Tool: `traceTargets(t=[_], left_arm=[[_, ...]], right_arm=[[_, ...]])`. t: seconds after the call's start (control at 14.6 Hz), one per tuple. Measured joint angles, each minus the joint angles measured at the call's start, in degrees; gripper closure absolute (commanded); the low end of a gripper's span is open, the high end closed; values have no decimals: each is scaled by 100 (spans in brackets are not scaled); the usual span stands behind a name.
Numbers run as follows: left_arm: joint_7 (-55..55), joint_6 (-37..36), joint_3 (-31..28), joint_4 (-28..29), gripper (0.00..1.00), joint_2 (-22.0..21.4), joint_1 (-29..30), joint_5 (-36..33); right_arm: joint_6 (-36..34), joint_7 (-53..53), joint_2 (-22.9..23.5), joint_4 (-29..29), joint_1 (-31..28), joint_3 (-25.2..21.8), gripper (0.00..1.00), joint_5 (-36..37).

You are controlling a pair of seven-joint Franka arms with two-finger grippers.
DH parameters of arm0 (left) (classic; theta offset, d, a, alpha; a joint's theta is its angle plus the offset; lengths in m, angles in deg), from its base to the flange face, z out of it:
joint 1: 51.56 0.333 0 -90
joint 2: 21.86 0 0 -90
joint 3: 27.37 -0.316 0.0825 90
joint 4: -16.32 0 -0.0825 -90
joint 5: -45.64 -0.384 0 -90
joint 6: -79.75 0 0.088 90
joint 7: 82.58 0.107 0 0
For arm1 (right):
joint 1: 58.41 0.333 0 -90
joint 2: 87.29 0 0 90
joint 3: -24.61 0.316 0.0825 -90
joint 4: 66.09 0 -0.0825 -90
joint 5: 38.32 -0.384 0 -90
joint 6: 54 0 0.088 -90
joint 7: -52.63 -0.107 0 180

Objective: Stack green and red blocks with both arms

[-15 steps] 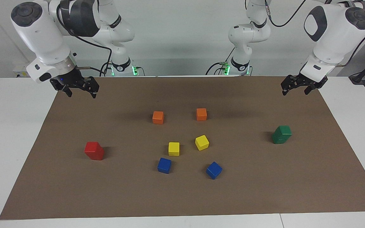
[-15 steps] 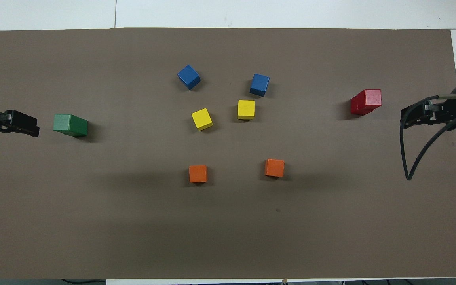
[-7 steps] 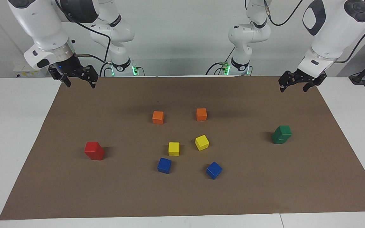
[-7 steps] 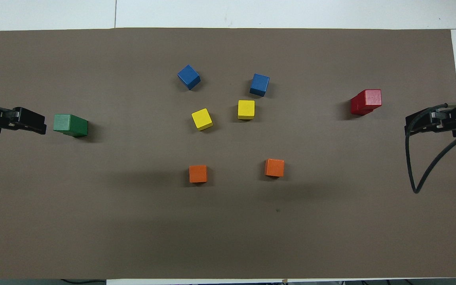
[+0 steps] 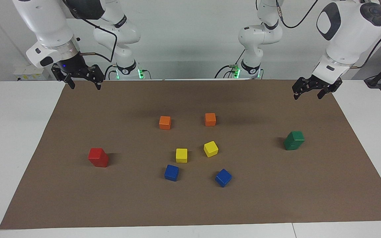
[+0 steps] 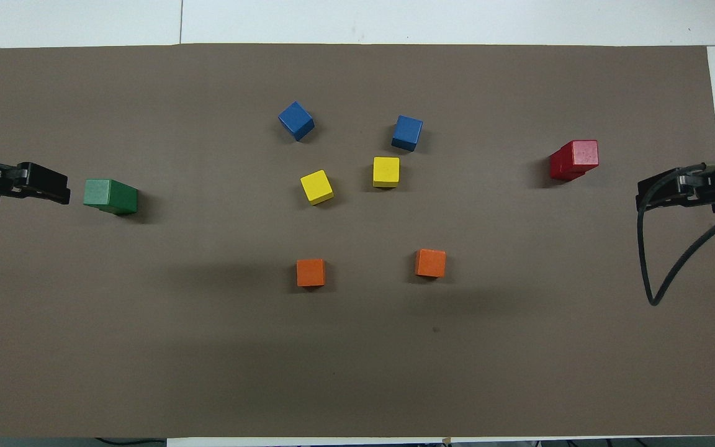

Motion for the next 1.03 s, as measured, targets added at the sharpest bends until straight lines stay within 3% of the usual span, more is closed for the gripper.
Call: traceTargets(t=[0.62, 1.03], left_arm=[[-10, -192, -9, -8, 0, -105, 0, 0], [-16, 90, -1, -16, 0, -188, 0, 0]], right_arm=[[4, 0, 0, 0, 0, -1, 0, 0], [4, 0, 0, 0, 0, -1, 0, 3]])
